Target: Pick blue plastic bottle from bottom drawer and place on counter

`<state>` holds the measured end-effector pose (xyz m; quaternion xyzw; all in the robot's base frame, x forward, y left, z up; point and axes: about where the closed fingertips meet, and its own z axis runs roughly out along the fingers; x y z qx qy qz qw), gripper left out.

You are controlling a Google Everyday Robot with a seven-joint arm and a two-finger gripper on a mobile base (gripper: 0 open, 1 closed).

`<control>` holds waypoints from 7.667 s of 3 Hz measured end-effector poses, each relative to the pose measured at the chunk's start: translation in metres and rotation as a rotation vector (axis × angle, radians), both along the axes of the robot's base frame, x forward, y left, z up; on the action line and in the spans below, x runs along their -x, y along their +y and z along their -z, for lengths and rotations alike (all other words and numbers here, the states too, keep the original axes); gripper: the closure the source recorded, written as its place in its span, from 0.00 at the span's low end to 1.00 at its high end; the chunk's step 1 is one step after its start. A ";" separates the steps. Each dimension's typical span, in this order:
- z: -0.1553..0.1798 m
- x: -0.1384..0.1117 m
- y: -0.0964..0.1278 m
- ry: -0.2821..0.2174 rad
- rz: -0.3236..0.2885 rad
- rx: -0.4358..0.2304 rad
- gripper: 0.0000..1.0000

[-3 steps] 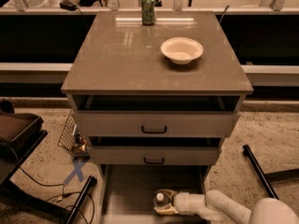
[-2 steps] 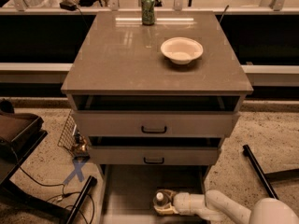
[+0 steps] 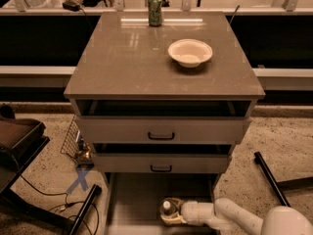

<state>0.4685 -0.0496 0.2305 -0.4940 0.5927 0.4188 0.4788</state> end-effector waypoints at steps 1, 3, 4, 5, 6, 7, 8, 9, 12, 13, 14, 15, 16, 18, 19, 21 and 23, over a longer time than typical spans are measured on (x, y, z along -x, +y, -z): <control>-0.045 -0.010 -0.004 0.029 -0.022 0.003 1.00; -0.188 0.016 -0.022 0.101 -0.056 -0.024 1.00; -0.270 0.033 -0.023 0.104 -0.091 -0.064 1.00; -0.310 0.035 -0.019 0.079 -0.105 -0.085 1.00; -0.360 0.029 -0.016 0.010 -0.060 -0.087 1.00; -0.409 0.017 -0.012 -0.049 0.007 -0.022 1.00; -0.408 0.017 -0.012 -0.046 0.003 -0.026 1.00; -0.433 0.010 -0.005 -0.034 -0.005 -0.077 1.00; -0.671 0.003 0.050 -0.039 0.062 -0.164 1.00; -0.776 -0.056 0.074 -0.125 0.090 -0.164 1.00; -0.776 -0.056 0.074 -0.125 0.090 -0.164 1.00; -0.786 -0.090 0.087 -0.103 0.134 -0.160 1.00; -0.800 -0.154 0.091 -0.071 0.214 -0.133 1.00; -0.793 -0.250 0.146 0.035 0.193 -0.108 1.00; -0.792 -0.249 0.149 0.032 0.201 -0.100 1.00; -0.763 -0.294 0.170 0.005 0.279 -0.119 1.00; -0.734 -0.337 0.192 0.000 0.285 -0.104 1.00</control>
Offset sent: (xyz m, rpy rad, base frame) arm -0.0131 -0.0263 0.2084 0.0009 0.1201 0.0885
